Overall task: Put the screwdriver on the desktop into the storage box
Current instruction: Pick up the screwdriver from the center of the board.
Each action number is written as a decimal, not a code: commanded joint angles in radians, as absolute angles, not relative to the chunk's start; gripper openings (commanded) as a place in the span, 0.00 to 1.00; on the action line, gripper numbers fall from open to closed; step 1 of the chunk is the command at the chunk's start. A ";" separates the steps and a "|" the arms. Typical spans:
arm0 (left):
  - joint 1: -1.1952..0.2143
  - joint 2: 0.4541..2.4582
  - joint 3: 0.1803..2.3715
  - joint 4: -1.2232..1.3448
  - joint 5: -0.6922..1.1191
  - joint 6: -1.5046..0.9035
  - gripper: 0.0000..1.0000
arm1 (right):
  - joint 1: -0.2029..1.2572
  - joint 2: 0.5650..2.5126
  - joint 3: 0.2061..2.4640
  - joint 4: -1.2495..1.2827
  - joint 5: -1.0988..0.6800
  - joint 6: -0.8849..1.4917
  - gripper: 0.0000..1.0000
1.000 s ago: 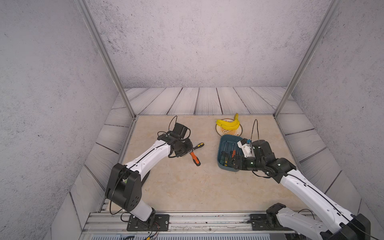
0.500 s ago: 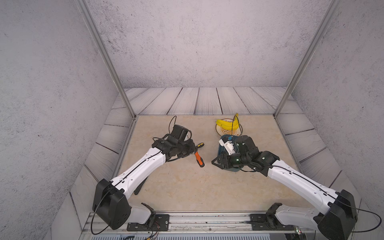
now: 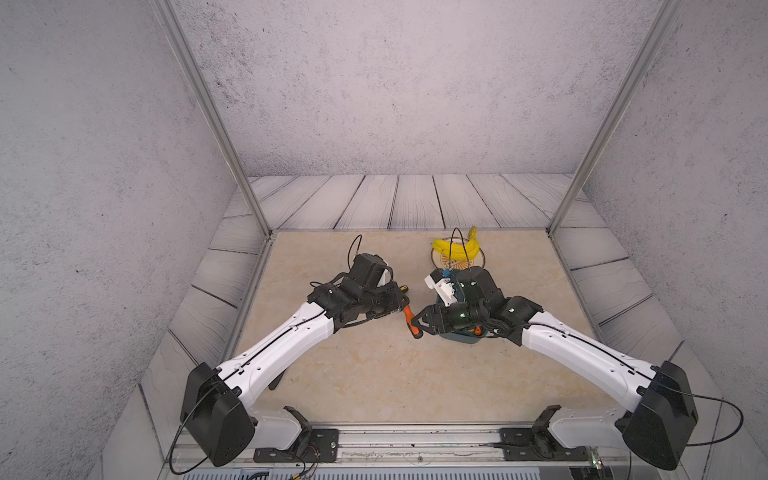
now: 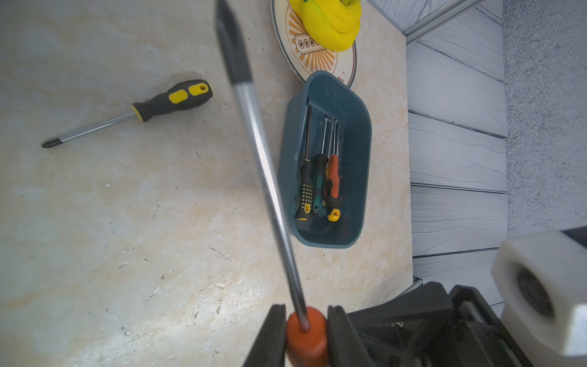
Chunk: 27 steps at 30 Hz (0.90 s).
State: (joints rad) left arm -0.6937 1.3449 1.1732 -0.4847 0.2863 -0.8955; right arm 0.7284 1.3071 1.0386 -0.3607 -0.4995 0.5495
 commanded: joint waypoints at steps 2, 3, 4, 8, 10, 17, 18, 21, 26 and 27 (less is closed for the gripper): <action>-0.713 1.322 1.174 -0.445 0.300 -0.907 0.00 | 0.737 1.313 1.063 -0.344 -0.516 0.557 0.55; -0.716 1.322 1.175 -0.444 0.301 -0.907 0.00 | 0.738 1.315 1.065 -0.342 -0.516 0.558 0.54; -0.719 1.323 1.176 -0.442 0.301 -0.907 0.00 | 0.740 1.316 1.065 -0.341 -0.518 0.559 0.54; -0.725 1.322 1.183 -0.443 0.298 -0.905 0.00 | 0.743 1.318 1.065 -0.341 -0.523 0.560 0.51; -0.727 1.322 1.184 -0.443 0.298 -0.904 0.00 | 0.746 1.321 1.068 -0.342 -0.527 0.560 0.49; -0.729 1.318 1.187 -0.439 0.291 -0.903 0.00 | 0.750 1.324 1.067 -0.341 -0.534 0.560 0.41; -0.729 1.318 1.189 -0.439 0.293 -0.902 0.00 | 0.750 1.325 1.067 -0.341 -0.534 0.560 0.39; -0.729 1.314 1.189 -0.435 0.290 -0.903 0.00 | 0.750 1.331 1.066 -0.341 -0.539 0.560 0.32; -0.729 1.304 1.185 -0.434 0.279 -0.901 0.00 | 0.750 1.336 1.062 -0.331 -0.539 0.566 0.24; -0.729 1.302 1.184 -0.435 0.277 -0.901 0.00 | 0.750 1.338 1.061 -0.331 -0.538 0.567 0.23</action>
